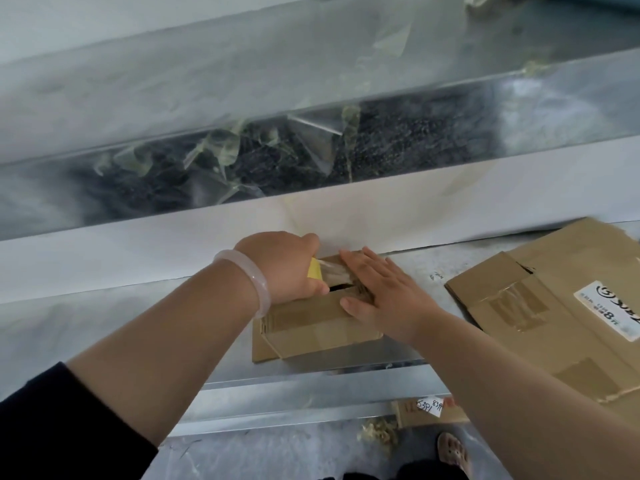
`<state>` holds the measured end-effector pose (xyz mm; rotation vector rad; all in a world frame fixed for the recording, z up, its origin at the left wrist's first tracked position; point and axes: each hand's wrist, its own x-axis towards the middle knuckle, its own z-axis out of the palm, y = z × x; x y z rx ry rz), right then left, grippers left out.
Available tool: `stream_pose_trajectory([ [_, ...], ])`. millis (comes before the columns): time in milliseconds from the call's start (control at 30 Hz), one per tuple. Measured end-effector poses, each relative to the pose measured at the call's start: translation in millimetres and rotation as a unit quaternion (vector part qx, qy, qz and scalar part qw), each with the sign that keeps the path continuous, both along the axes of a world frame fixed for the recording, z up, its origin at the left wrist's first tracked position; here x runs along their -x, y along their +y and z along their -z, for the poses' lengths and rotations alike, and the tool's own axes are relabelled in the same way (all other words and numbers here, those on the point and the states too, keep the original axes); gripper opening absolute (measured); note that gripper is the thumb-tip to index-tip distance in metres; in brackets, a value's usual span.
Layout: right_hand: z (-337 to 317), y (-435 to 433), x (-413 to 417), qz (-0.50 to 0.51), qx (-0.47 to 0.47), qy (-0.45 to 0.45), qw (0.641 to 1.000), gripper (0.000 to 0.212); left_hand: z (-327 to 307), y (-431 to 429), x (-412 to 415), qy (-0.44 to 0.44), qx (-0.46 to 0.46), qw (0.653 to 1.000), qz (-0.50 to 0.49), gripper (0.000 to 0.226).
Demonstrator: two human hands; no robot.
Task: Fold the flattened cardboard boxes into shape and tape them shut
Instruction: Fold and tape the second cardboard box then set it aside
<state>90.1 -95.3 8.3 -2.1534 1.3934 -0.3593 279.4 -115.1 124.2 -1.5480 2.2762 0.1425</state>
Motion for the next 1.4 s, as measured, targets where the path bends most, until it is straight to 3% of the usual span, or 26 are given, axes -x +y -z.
stream_pose_trajectory([
  [100, 4, -2, -1, 0.002, 0.016, -0.005, 1.0, 0.076, -1, -1, -16, 0.059, -0.022, 0.998, 0.002, 0.041],
  [300, 5, -3, -2, -0.002, 0.051, -0.007, 0.999, 0.097, 7, 12, -57, 0.272, -0.025, 0.961, -0.047, 0.034],
  [833, 8, -3, -1, 0.018, 0.057, -0.057, 0.997, 0.09, 11, 20, -60, 0.306, 0.053, 0.95, -0.037, 0.032],
  [1000, 10, -2, 1, 0.014, 0.059, -0.056, 0.997, 0.091, 9, 18, -61, 0.266, 0.069, 0.961, -0.016, 0.041],
  [1167, 9, -1, 1, 0.012, 0.044, -0.053, 0.998, 0.081, 0, 19, -73, 0.062, 0.114, 0.992, 0.003, 0.045],
  [1400, 10, 0, 1, 0.012, 0.047, -0.044, 0.998, 0.083, 11, 20, -80, 0.027, 0.075, 0.997, -0.006, 0.06],
])
